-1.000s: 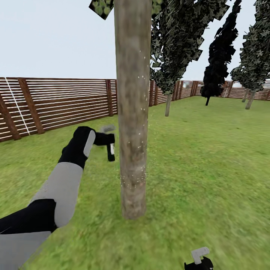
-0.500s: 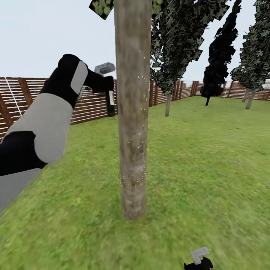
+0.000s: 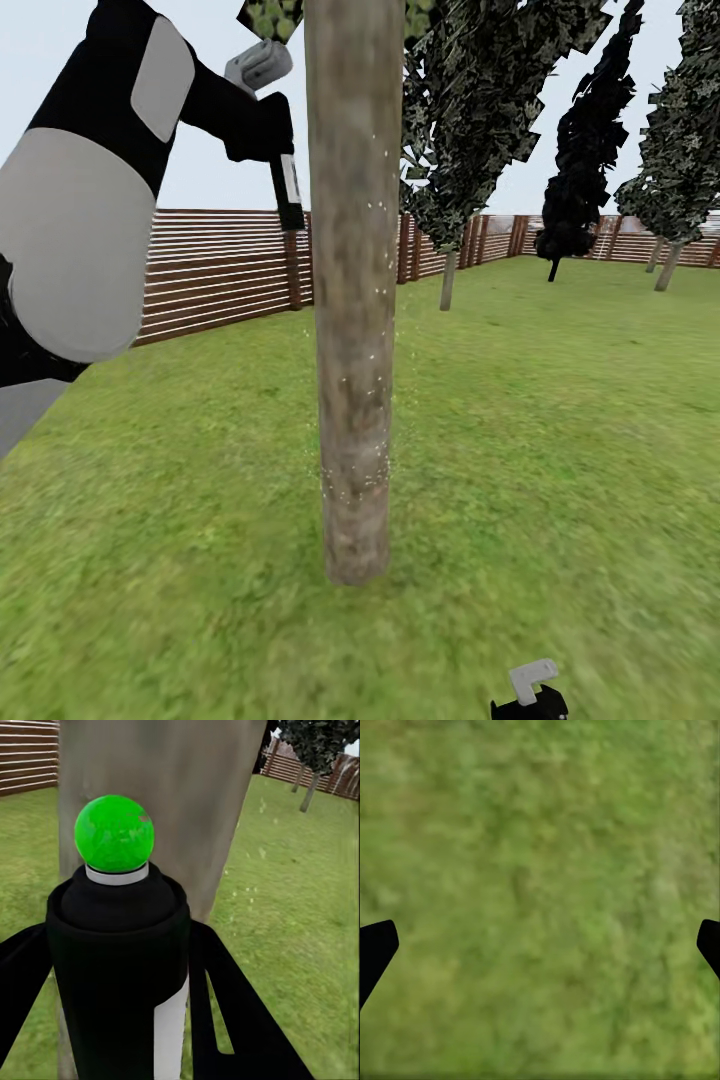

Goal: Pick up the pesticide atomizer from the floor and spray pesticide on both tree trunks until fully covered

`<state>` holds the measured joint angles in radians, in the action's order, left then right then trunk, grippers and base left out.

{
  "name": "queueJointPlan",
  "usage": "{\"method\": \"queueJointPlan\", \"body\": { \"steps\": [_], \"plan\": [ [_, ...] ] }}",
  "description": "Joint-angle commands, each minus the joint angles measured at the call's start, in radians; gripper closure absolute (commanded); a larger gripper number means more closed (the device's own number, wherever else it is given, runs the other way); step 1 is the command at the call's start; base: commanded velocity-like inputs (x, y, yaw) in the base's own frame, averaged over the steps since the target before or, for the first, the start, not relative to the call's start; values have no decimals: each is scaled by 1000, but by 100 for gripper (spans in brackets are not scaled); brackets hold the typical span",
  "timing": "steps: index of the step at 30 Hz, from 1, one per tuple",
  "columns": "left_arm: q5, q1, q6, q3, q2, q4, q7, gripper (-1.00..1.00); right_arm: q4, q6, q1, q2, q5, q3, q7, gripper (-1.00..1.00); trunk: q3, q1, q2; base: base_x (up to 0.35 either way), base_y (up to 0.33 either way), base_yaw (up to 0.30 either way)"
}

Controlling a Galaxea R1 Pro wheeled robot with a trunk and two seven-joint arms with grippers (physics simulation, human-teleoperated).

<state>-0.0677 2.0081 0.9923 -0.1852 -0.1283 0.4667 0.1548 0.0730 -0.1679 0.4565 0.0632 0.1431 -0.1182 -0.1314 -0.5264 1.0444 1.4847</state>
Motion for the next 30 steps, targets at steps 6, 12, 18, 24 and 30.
{"method": "queueJointPlan", "body": {
  "steps": [6, 12, 18, 24, 30],
  "plan": [
    [-4, 1, 5, -31, -1, -1, -3, 100, -1, -1, 1, 1, 6, -8, -7, -100, -1, 0, 1, -4, -102, 0],
    [-4, 1, 5, -30, -2, -1, -3, 100, -1, -1, 1, 1, 6, -8, -7, -100, -1, 0, 1, -22, -3, 0],
    [-5, 1, 5, -30, -5, -2, -3, 100, -1, -1, 1, 1, 6, -8, -7, -100, -1, 0, 1, -49, 12, 0],
    [-6, 1, 5, -28, -45, -2, -2, 100, -1, -1, 1, 0, 6, -8, -7, -100, -1, 0, 1, -3, 1, 0],
    [-56, 1, 5, -28, -46, -2, 52, 100, -1, -1, 1, 0, 6, -8, -7, -100, -1, 0, 1, 0, 0, 0]
  ]
}}
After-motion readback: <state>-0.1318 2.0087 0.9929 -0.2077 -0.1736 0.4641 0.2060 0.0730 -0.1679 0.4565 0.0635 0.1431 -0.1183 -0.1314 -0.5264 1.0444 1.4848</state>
